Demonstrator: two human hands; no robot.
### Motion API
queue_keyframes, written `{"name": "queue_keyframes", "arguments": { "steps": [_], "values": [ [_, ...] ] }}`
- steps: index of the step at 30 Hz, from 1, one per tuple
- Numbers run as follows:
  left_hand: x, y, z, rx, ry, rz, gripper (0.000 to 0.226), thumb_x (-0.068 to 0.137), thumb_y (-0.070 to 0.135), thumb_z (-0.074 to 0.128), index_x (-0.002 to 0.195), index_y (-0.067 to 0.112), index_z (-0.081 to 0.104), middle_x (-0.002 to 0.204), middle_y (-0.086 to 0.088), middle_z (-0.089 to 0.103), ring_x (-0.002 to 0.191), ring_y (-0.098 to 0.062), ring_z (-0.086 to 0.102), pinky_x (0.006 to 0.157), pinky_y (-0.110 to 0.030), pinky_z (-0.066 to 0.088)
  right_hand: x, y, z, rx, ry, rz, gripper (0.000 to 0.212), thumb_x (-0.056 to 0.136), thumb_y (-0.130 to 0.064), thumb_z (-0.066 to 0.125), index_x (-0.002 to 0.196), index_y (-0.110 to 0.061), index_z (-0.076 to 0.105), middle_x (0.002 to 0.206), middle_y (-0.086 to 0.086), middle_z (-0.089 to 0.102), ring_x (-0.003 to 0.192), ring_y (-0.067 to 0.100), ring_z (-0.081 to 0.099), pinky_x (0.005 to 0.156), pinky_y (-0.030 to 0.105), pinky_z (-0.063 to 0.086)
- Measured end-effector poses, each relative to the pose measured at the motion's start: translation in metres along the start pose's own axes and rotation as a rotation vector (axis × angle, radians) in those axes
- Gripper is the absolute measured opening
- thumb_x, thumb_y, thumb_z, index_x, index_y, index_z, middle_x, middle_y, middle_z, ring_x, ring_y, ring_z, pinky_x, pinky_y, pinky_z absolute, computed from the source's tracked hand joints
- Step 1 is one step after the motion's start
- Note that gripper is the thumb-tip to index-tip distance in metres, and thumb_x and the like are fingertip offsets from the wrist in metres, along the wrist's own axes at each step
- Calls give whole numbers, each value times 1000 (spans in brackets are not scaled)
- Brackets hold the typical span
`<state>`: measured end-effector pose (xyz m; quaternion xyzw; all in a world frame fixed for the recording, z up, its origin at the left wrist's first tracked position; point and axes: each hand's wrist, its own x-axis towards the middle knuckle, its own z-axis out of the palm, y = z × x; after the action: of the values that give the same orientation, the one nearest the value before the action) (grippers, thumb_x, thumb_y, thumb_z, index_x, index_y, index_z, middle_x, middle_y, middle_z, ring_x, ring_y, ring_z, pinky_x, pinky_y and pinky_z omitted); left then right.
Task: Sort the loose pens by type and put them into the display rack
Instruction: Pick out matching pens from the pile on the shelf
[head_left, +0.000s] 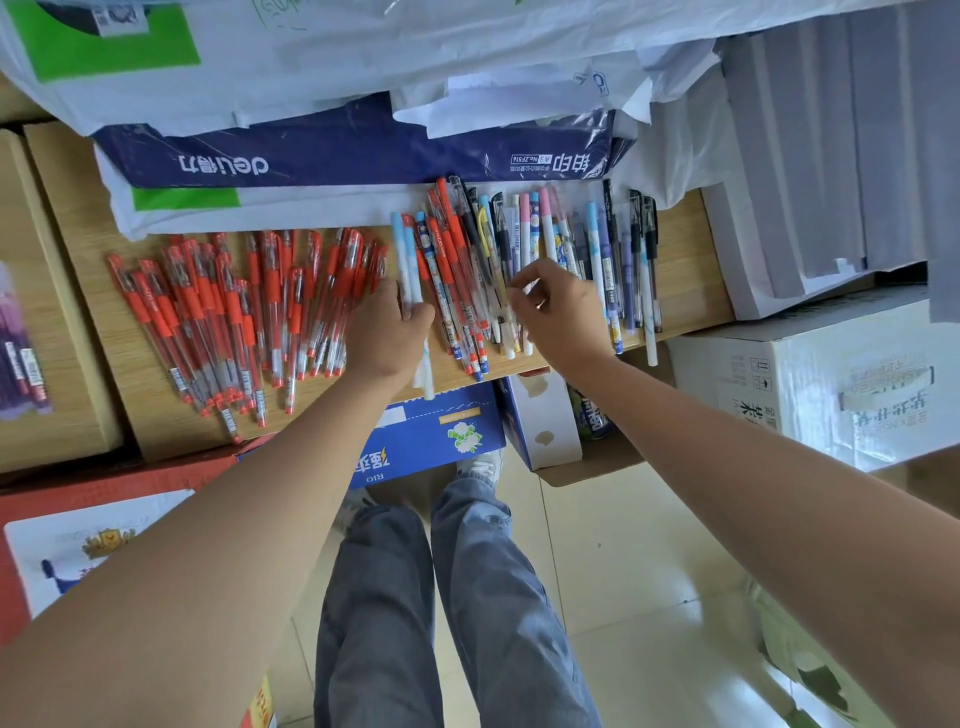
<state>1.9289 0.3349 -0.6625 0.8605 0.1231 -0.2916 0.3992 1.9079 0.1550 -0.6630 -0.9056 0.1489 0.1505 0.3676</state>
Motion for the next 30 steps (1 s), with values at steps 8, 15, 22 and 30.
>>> {"name": "queue_keyframes", "arguments": {
  "steps": [8,15,22,30],
  "values": [
    [-7,20,2,-352,-148,-22,7,101,13,35,101,7,39,73,-8,51,59,-19,55,54,-35,50,6,29,-32,-247,224,319,28,92,-25,58,115,-11,51,105,7,63,85,23,60,68,31,44],
    [-6,21,7,-469,-145,-109,8,101,10,33,95,9,39,80,-13,53,61,-21,56,48,-25,50,12,35,-34,-285,168,383,15,87,-24,64,96,-12,64,91,4,63,74,19,52,65,27,40],
    [-4,25,0,-596,-75,-256,18,99,12,32,85,14,44,69,-7,50,54,-18,49,50,-26,47,14,12,-35,128,17,166,11,87,-16,61,95,-9,61,79,6,64,64,12,55,59,25,48],
    [-10,24,-11,-527,-228,-240,14,93,20,49,103,16,57,102,-14,68,94,-38,63,91,-49,51,13,-46,-13,515,-343,240,9,87,-14,69,89,-6,65,67,0,62,55,6,58,54,18,46]
  ]
}}
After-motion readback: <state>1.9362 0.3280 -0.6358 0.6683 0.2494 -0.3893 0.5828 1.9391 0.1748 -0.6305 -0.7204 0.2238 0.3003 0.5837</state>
